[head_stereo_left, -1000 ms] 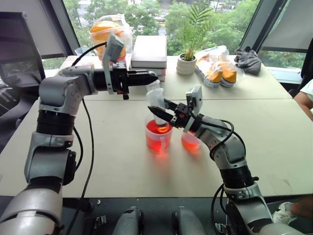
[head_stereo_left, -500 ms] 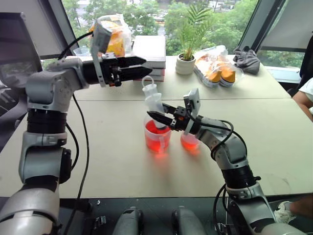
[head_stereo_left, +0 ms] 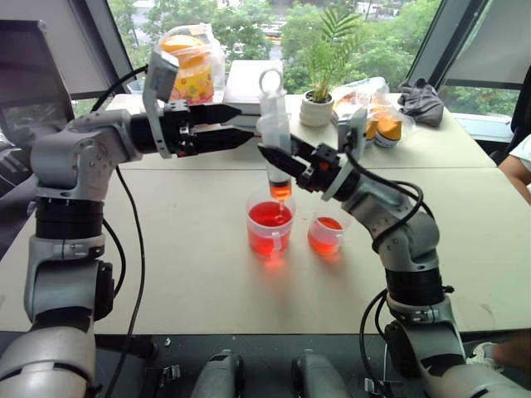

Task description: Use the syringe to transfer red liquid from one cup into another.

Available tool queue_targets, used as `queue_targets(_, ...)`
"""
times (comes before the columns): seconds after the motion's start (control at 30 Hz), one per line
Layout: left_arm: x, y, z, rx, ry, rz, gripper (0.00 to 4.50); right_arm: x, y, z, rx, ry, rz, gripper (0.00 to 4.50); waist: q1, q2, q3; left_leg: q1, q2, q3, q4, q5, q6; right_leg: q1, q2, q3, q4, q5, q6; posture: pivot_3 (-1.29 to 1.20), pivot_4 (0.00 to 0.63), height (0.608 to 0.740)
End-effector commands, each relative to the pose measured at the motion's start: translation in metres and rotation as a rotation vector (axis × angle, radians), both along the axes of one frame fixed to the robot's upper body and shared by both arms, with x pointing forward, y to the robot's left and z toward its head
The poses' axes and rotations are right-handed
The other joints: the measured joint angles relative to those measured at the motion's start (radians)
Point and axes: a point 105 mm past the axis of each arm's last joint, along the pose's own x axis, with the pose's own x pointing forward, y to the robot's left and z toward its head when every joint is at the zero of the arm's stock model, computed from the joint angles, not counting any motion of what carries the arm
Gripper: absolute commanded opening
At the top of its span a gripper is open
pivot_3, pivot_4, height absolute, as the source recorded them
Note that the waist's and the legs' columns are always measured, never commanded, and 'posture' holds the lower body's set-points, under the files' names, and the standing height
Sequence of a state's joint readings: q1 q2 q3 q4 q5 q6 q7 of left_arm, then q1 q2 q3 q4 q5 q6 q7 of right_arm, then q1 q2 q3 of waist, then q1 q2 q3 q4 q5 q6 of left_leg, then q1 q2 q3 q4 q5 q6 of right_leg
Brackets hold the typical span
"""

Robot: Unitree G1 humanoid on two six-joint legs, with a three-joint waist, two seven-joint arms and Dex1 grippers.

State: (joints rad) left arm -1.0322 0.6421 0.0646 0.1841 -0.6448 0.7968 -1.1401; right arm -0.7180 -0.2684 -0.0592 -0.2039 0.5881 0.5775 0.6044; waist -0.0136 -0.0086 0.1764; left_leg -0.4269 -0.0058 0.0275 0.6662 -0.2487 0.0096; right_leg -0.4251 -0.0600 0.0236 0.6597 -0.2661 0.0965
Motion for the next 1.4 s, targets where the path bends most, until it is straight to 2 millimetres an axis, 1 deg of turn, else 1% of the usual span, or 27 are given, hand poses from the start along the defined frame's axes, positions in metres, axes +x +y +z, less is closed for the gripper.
queue_targets(0.03,-0.005,0.0,0.013,-0.025,-0.059,-0.012,4.04,-0.017,-0.029,0.044,0.079,-0.123,-0.069,1.4,0.003,0.0,0.0,0.0,0.0,0.0,0.0,0.0,0.0,0.0,0.0,0.0,0.0,0.0,0.0,0.0,0.15,0.74)
queue_targets(0.1,-0.005,-0.003,0.012,-0.026,-0.057,-0.022,4.04,-0.019,-0.045,0.047,0.083,-0.127,-0.122,1.4,0.003,0.0,0.0,0.0,0.0,0.0,0.0,0.0,0.0,0.0,-0.001,0.0,-0.001,0.0,0.0,0.0,0.15,0.74)
queue_targets(0.17,-0.004,-0.008,0.011,-0.025,-0.057,-0.042,4.04,-0.023,-0.06,0.042,0.073,-0.114,-0.177,1.4,0.003,0.0,0.0,0.0,0.0,0.0,0.0,0.0,0.0,0.0,-0.002,0.0,-0.001,0.0,0.0,0.0,0.15,0.74)
queue_targets(0.2,-0.003,-0.012,0.011,-0.025,-0.057,-0.054,4.04,-0.024,-0.067,0.036,0.068,-0.099,-0.202,1.4,0.002,0.0,0.0,0.0,0.0,0.0,0.0,0.0,0.0,0.0,-0.002,0.0,-0.001,0.0,0.0,0.0,0.15,0.74)
queue_targets(0.27,-0.002,-0.017,0.012,-0.026,-0.062,-0.074,4.04,-0.025,-0.074,0.022,0.046,-0.071,-0.239,1.4,0.002,0.0,0.0,0.0,0.0,0.0,0.0,0.0,0.0,0.001,-0.001,0.0,-0.001,0.0,0.0,0.0,0.15,0.74)
queue_targets(0.37,0.002,-0.027,0.014,-0.03,-0.069,-0.104,4.04,-0.025,-0.076,0.001,0.028,-0.028,-0.265,1.4,-0.001,0.0,0.0,0.0,0.0,0.001,0.0,0.0,0.0,0.001,0.0,0.0,-0.001,0.0,0.0,0.0,0.15,0.74)
queue_targets(0.43,0.006,-0.04,0.019,-0.04,-0.08,-0.134,4.04,-0.023,-0.076,-0.02,0.01,0.004,-0.288,1.4,0.0,0.0,0.0,0.0,0.0,0.001,0.0,0.0,0.0,0.001,0.001,0.0,-0.001,0.0,0.0,0.0,0.15,0.74)
queue_targets(0.5,0.008,-0.046,0.021,-0.044,-0.088,-0.15,4.04,-0.022,-0.076,-0.029,-0.004,0.011,-0.3,1.4,0.0,0.0,0.0,0.0,0.0,0.0,0.0,0.0,0.0,0.0,0.002,0.0,-0.001,0.0,0.0,0.0,0.15,0.74)
queue_targets(0.6,0.011,-0.065,0.028,-0.052,-0.096,-0.194,4.04,-0.019,-0.076,-0.041,-0.016,0.018,-0.325,1.4,-0.001,0.0,0.0,0.0,0.0,0.001,0.0,0.0,0.0,0.0,0.002,0.0,-0.001,0.0,0.0,0.0,0.15,0.74)
queue_targets(0.7,0.013,-0.095,0.034,-0.057,-0.111,-0.257,4.04,-0.02,-0.075,-0.044,-0.022,0.001,-0.342,1.4,0.003,-0.001,0.0,0.0,0.0,0.0,0.0,0.0,0.0,0.001,0.003,0.0,-0.002,0.0,0.0,0.0,0.15,0.74)
queue_targets(0.73,0.014,-0.102,0.035,-0.056,-0.113,-0.268,4.04,-0.02,-0.075,-0.044,-0.025,-0.005,-0.344,1.4,0.004,-0.001,0.0,-0.001,0.0,0.0,0.0,0.0,0.0,0.001,0.003,0.0,-0.002,0.0,0.0,0.0,0.15,0.74)
queue_targets(0.9,0.016,-0.122,0.032,-0.054,-0.095,-0.317,4.04,-0.024,-0.073,-0.046,-0.035,-0.015,-0.35,1.4,-0.004,-0.001,0.0,-0.001,0.0,0.0,0.0,0.0,0.001,0.001,0.004,0.001,-0.004,0.0,0.0,0.0,0.15,0.74)
queue_targets(1.0,0.016,-0.127,0.028,-0.042,-0.085,-0.333,4.04,-0.025,-0.072,-0.046,-0.037,-0.019,-0.353,1.4,-0.004,-0.001,0.0,-0.001,0.001,0.0,-0.001,0.0,0.001,0.001,0.005,0.001,-0.004,0.0,0.0,0.0,0.15,0.74)
queue_targets(1.1,0.018,-0.128,0.026,-0.045,-0.077,-0.333,3.2,-0.025,-0.072,-0.044,-0.04,-0.025,-0.353,1.4,-0.003,-0.001,0.0,-0.001,0.002,0.0,-0.001,0.0,0.001,0.001,0.006,0.001,-0.004,0.0,0.0,0.0,0.15,0.74)
queue_targets(1.13,0.018,-0.128,0.026,-0.045,-0.075,-0.333,2.76,-0.025,-0.072,-0.044,-0.041,-0.027,-0.353,1.4,-0.001,-0.001,0.0,-0.001,0.002,0.0,-0.001,0.0,0.001,0.001,0.006,0.001,-0.004,0.0,0.0,0.0,0.15,0.74)
queue_targets(1.17,0.018,-0.128,0.026,-0.045,-0.074,-0.335,1.99,-0.025,-0.072,-0.043,-0.042,-0.029,-0.353,1.4,0.0,-0.001,0.0,-0.001,0.001,0.0,-0.001,0.0,0.001,0.001,0.006,0.001,-0.004,0.0,0.0,0.0,0.15,0.74)
queue_targets(1.2,0.018,-0.128,0.025,-0.044,-0.074,-0.337,1.65,-0.025,-0.072,-0.043,-0.043,-0.03,-0.353,1.4,0.0,-0.001,0.0,-0.001,0.001,0.0,-0.001,0.0,0.001,0.001,0.005,0.001,-0.004,0.0,0.0,0.0,0.15,0.74)
queue_targets(1.3,0.018,-0.129,0.025,-0.045,-0.073,-0.343,0.15,-0.025,-0.071,-0.042,-0.046,-0.034,-0.351,1.4,0.001,-0.001,0.0,-0.001,0.001,0.0,-0.001,0.0,0.001,0.001,0.005,0.001,-0.004,0.0,0.0,0.0,0.15,0.74)
queue_targets(1.33,0.017,-0.129,0.025,-0.045,-0.073,-0.345,0.06,-0.025,-0.071,-0.041,-0.048,-0.035,-0.349,1.4,0.001,-0.001,0.0,-0.001,0.001,0.0,-0.001,0.0,0.001,0.001,0.005,0.001,-0.004,0.0,0.0,0.0,0.15,0.74)
queue_targets(1.4,0.016,-0.131,0.023,-0.038,-0.073,-0.355,0.06,-0.025,-0.07,-0.041,-0.052,-0.039,-0.347,1.4,0.001,-0.001,0.0,-0.001,0.001,0.0,-0.001,0.0,0.001,0.001,0.005,0.001,-0.004,0.0,0.0,0.0,0.15,0.74)
